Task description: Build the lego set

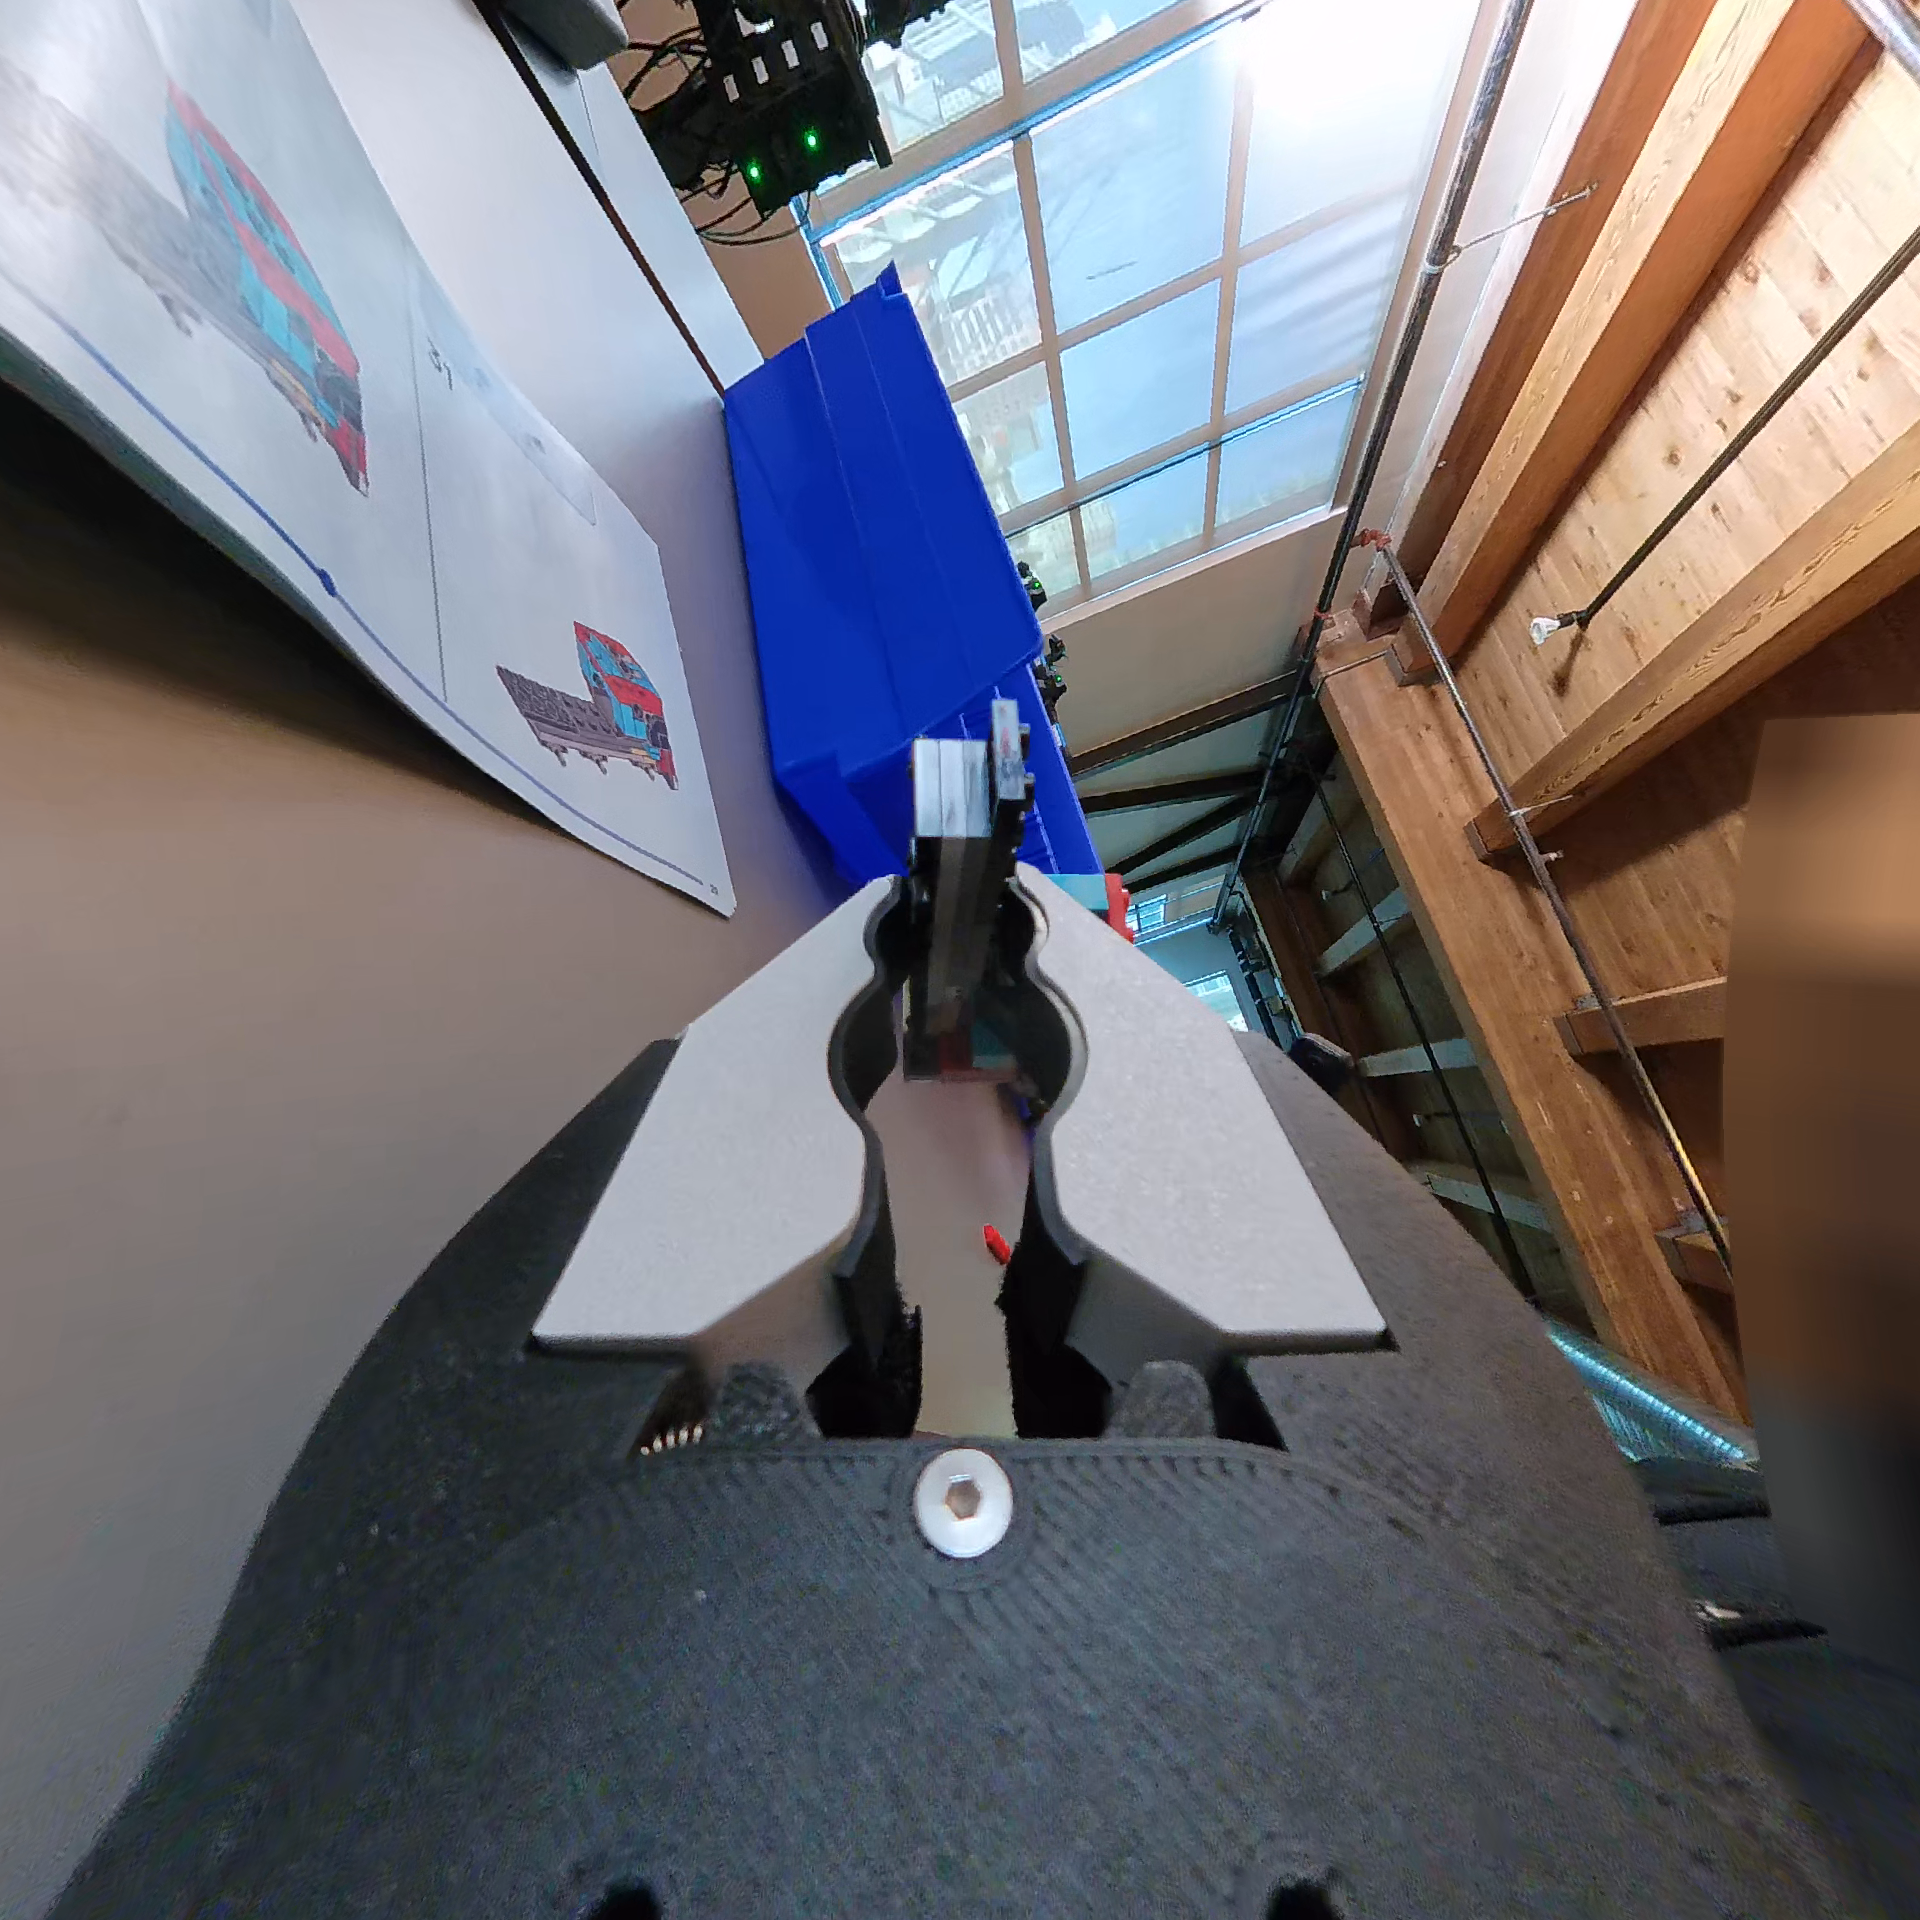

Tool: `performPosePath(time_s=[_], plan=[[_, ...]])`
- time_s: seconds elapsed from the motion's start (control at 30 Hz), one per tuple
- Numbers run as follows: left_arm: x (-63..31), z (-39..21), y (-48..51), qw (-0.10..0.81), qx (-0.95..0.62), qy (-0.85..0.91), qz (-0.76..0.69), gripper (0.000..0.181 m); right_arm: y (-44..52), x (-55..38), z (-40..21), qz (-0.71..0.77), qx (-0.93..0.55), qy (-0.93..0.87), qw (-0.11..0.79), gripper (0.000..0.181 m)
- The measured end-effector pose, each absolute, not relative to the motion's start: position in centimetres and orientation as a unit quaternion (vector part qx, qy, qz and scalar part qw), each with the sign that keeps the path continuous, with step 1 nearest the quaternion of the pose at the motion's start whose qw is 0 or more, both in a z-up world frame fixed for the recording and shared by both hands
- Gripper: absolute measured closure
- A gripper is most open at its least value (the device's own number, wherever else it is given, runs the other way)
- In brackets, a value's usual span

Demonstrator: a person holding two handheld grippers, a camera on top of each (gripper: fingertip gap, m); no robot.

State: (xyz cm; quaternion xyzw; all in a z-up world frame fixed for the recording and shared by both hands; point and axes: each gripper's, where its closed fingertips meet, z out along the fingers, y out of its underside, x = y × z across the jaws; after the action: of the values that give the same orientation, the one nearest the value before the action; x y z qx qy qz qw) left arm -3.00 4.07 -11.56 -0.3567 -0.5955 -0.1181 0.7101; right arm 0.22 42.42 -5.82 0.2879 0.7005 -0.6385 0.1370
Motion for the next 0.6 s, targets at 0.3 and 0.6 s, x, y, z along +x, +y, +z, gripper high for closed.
performPosePath(time_s=[0.3,0.6], plan=[[-2.7,-11.5,4.1,0.711,-0.358,-0.594,-0.117,0.165,31.5,3.7,-12.7,-0.569,0.289,0.752,0.167,0.156],[-2.8,-11.8,4.2,0.703,-0.363,-0.6,-0.116,0.165,39.3,1.0,-10.4,-0.549,0.334,0.765,0.034,0.139]])
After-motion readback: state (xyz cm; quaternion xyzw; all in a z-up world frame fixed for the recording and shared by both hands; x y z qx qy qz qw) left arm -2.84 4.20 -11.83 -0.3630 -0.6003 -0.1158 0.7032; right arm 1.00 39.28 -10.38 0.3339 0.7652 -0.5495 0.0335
